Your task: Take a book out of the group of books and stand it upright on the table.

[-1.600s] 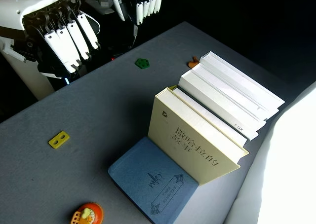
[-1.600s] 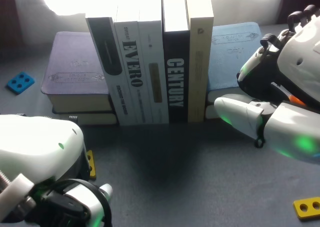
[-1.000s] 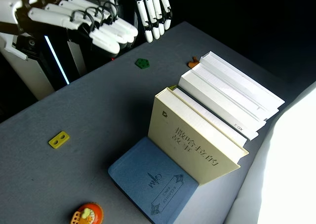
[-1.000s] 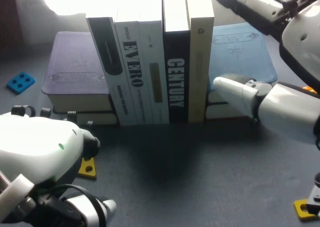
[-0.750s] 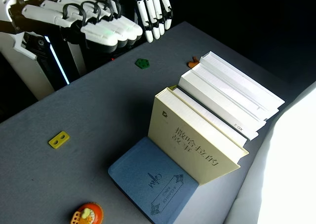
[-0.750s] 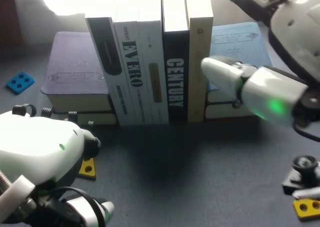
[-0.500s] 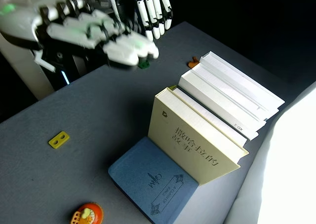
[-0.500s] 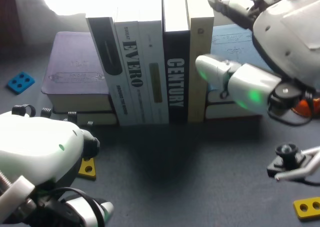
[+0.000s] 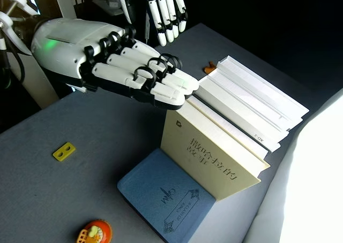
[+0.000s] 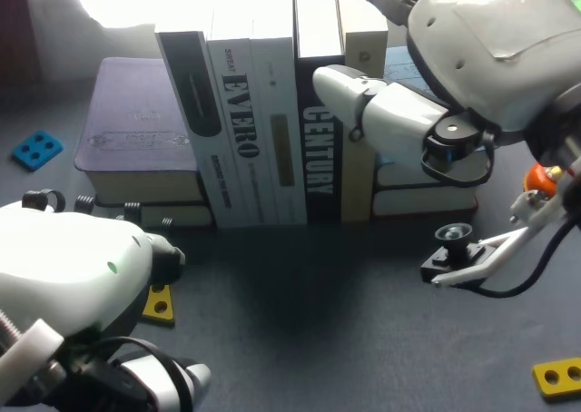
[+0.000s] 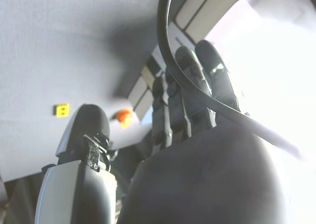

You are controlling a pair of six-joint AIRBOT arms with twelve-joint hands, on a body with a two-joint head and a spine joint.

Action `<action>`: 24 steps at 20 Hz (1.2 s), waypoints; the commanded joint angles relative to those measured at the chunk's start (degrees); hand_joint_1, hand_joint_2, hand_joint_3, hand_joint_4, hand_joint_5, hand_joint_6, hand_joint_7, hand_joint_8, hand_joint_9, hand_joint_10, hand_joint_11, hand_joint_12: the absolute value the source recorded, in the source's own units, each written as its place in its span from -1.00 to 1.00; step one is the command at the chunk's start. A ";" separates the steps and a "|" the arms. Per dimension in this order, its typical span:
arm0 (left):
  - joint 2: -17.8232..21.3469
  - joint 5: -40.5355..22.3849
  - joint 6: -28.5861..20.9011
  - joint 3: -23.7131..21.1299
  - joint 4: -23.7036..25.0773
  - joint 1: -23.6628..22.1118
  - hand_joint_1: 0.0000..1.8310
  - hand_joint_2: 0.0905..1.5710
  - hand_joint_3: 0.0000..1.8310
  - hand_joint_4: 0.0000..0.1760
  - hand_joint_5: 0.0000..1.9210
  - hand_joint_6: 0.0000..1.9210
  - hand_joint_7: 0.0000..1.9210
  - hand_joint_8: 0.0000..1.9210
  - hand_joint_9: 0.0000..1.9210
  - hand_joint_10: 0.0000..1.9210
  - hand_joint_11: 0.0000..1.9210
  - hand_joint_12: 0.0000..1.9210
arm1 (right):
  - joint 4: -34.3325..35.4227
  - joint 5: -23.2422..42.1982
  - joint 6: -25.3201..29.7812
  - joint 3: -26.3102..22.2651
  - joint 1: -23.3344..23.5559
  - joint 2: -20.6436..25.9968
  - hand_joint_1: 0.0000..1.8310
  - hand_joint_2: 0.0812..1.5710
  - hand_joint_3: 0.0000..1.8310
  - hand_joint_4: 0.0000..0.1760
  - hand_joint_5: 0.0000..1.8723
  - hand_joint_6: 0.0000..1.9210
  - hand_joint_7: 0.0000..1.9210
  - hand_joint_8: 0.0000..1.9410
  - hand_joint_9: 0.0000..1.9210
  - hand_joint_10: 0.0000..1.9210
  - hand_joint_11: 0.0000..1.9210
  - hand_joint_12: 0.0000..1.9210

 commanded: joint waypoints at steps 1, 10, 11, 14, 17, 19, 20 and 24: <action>0.01 0.71 0.20 0.08 4.31 -0.41 -0.49 0.69 -1.00 -0.82 -0.68 -1.00 -0.66 -1.00 -0.63 -1.00 -1.00 -0.15 | -5.34 4.87 1.15 0.22 0.78 -0.01 -1.00 0.58 -0.99 -0.96 -0.64 -0.93 -0.93 -0.99 -1.00 -1.00 -1.00 -1.00; -0.01 0.69 0.13 -0.03 3.21 -0.62 -0.55 0.70 -1.00 -0.65 -0.69 -1.00 -0.66 -1.00 -0.63 -1.00 -1.00 -0.14 | -5.33 5.66 1.50 4.53 -1.65 -5.65 -0.97 0.58 -1.00 -0.93 -0.57 -0.90 -0.91 -0.99 -0.99 -1.00 -1.00 -1.00; -0.01 0.69 0.02 0.06 3.21 -0.62 -0.57 0.70 -1.00 -0.65 -0.69 -1.00 -0.65 -1.00 -0.62 -1.00 -1.00 -0.15 | -5.33 5.73 1.54 4.69 -1.68 -5.98 -0.94 0.59 -1.00 -0.94 -0.54 -0.89 -0.89 -0.99 -0.99 -0.99 -1.00 -1.00; 0.00 0.69 -0.26 0.22 3.21 -0.70 -0.53 0.70 -1.00 -0.66 -0.69 -1.00 -0.66 -1.00 -0.64 -1.00 -1.00 -0.22 | -5.31 5.78 1.74 5.09 -2.17 -6.58 -0.92 0.60 -0.99 -1.00 -0.43 -0.84 -0.90 -0.99 -0.99 -1.00 -1.00 -1.00; 0.03 0.68 -0.27 0.27 3.21 -0.70 -0.53 0.70 -1.00 -0.75 -0.68 -1.00 -0.65 -1.00 -0.63 -0.99 -1.00 -0.23 | -5.11 5.31 2.02 5.23 -3.01 -6.80 -0.96 0.62 -1.00 -1.00 -0.42 -0.75 -0.91 -1.00 -0.99 -1.00 -1.00 -1.00; 0.03 0.58 -0.26 0.22 3.21 -0.70 -0.53 0.70 -1.00 -0.80 -0.68 -1.00 -0.65 -1.00 -0.63 -1.00 -1.00 -0.25 | -4.95 5.11 2.20 5.22 -3.40 -6.82 -0.99 0.62 -1.00 -1.00 -0.49 -0.60 -0.92 -1.00 -1.00 -1.00 -1.00 -1.00; 0.03 0.44 -0.26 0.18 3.21 -0.70 -0.54 0.70 -1.00 -0.80 -0.68 -1.00 -0.65 -1.00 -0.63 -1.00 -1.00 -0.24 | -4.95 5.10 2.19 5.21 -3.66 -6.82 -1.00 0.62 -1.00 -1.00 -0.49 -0.58 -0.92 -1.00 -1.00 -1.00 -1.00 -1.00; 0.03 0.02 -0.26 0.30 3.22 -0.72 -0.61 0.73 -0.99 -0.72 -0.71 -1.00 -0.67 -1.00 -0.65 -1.00 -1.00 -0.27 | -4.96 5.09 1.39 4.68 -4.19 -6.53 -1.00 0.62 -1.00 -1.00 -0.49 -0.55 -0.92 -1.00 -1.00 -1.00 -1.00 -1.00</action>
